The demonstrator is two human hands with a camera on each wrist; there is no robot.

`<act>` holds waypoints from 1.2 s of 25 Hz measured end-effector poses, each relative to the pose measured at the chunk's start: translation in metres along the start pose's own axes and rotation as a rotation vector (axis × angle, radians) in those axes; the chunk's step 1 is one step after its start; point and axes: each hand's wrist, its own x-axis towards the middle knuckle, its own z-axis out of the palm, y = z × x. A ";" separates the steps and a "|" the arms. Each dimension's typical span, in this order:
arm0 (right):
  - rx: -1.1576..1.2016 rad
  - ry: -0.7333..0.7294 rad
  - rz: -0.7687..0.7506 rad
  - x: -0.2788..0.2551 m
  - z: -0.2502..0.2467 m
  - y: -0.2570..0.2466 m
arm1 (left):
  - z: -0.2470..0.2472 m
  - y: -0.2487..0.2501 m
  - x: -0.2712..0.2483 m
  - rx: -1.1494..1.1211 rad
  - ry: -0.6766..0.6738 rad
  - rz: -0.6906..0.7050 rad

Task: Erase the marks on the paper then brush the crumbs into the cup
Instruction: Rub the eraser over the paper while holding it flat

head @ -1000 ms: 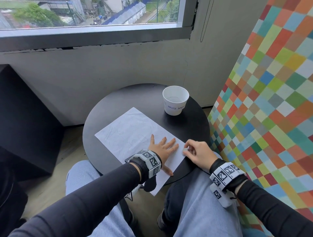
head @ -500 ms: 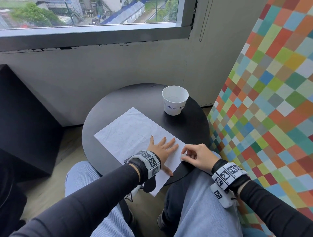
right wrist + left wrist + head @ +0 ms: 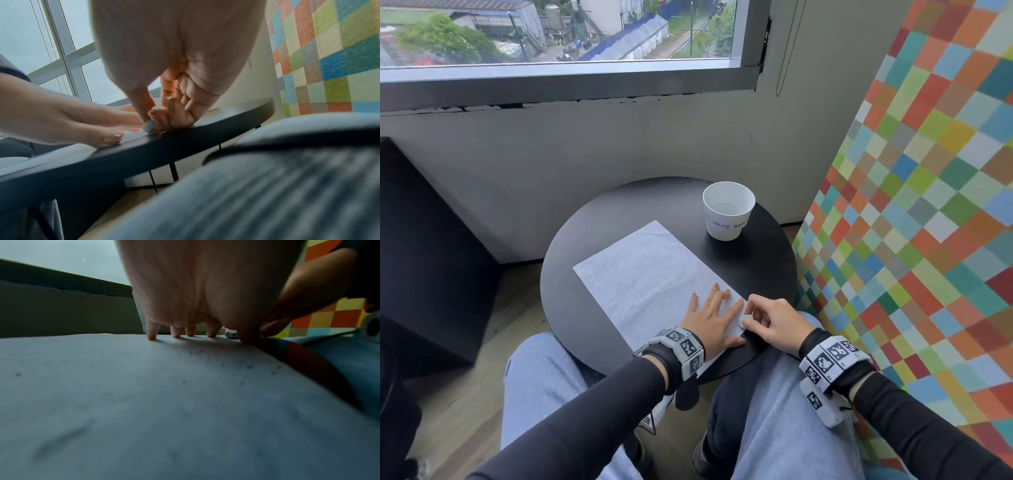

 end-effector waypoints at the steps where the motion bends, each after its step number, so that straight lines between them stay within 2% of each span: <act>1: -0.001 0.022 0.010 0.001 0.001 0.001 | 0.001 0.001 0.001 -0.005 -0.009 -0.008; 3: -0.012 0.043 0.017 0.002 0.001 0.003 | 0.004 0.001 0.001 -0.016 -0.030 -0.017; 6: -0.043 -0.007 -0.030 0.000 0.003 -0.001 | 0.006 0.001 0.001 -0.002 -0.035 -0.030; 10: -0.060 0.130 0.023 0.003 0.000 0.003 | 0.003 0.002 0.002 0.032 -0.032 -0.039; 14: -0.050 0.003 -0.042 -0.001 0.003 -0.001 | 0.003 0.001 0.003 0.044 -0.011 -0.032; 18: -0.084 0.124 0.057 0.005 0.005 0.004 | 0.003 -0.001 0.003 0.006 0.010 -0.029; 27: -0.037 0.000 0.065 0.000 0.002 0.000 | 0.012 0.009 -0.011 -0.038 0.019 -0.086; 29: -0.034 -0.033 0.040 -0.002 0.002 -0.002 | 0.018 0.013 -0.015 -0.037 0.054 -0.078; 30: -0.037 -0.057 0.018 -0.003 0.004 -0.002 | 0.024 0.013 -0.017 -0.050 0.124 -0.074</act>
